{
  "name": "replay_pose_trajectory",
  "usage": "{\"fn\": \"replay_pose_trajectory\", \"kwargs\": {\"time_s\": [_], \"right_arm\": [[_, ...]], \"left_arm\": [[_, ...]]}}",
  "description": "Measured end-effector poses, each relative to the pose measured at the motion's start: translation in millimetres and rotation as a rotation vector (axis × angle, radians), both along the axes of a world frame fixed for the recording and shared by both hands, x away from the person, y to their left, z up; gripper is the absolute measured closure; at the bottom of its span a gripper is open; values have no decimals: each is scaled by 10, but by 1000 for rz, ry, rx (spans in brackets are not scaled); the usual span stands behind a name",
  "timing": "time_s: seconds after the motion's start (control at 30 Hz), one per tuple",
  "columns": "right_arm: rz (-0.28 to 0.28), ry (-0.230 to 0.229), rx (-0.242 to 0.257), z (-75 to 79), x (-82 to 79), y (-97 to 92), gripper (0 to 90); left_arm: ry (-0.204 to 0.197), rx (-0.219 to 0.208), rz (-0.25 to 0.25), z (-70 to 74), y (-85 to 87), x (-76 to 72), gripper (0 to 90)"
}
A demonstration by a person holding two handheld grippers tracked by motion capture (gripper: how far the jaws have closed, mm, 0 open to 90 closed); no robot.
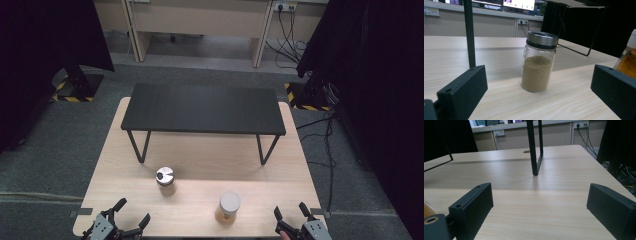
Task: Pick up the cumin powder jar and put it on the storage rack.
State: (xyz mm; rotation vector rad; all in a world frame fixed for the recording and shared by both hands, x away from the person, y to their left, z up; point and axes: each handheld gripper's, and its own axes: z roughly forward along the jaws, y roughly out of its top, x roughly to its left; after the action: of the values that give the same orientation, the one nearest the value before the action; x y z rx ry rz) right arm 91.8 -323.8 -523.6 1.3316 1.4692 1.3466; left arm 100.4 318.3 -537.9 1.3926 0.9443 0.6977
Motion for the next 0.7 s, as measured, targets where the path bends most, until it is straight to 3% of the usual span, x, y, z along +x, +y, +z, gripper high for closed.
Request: {"fn": "replay_pose_trajectory", "kwargs": {"time_s": [0.43, 0.53, 0.7], "right_arm": [[17, 8, -15, 4, 19, 24, 69], [17, 8, -13, 6, 17, 19, 69], [14, 8, -10, 7, 21, 18, 69]], "left_arm": [[-2, 7, -4, 5, 4, 7, 0], [-7, 46, -14, 49, -15, 17, 0], [-12, 66, -36, 130, -60, 56, 0]]}}
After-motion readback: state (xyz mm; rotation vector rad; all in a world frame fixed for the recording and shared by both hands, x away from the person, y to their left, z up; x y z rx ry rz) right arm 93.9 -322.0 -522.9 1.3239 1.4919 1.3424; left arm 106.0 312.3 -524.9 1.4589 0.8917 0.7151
